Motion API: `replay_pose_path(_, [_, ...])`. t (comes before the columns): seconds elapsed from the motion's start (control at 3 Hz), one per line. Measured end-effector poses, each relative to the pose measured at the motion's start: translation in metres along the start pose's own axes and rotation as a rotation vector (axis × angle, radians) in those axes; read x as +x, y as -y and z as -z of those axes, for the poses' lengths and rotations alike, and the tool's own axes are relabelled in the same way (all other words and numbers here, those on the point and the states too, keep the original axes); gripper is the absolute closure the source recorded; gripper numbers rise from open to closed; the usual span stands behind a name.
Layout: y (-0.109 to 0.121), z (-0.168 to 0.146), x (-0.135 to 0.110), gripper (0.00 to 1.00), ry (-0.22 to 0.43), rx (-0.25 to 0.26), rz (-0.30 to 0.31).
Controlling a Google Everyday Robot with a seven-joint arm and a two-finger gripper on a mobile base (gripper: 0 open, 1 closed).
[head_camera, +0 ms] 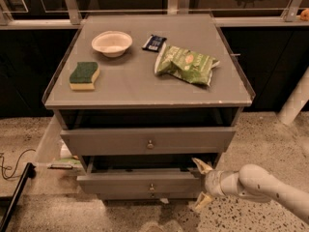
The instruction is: Open middle drawer
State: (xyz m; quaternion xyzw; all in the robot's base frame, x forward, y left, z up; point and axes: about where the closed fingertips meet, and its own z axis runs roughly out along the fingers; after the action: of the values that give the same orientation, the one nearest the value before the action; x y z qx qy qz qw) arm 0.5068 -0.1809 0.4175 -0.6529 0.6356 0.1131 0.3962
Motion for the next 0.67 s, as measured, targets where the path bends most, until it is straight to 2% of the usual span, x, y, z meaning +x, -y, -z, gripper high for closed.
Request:
replay_pose_path(0.33, [-0.0103,-0.0108,0.0128,0.0,-0.004,-0.029,-0.027])
replay_pose_path(0.67, [-0.0105,-0.0109,0.0129,0.0,-0.004,-0.03,-0.028])
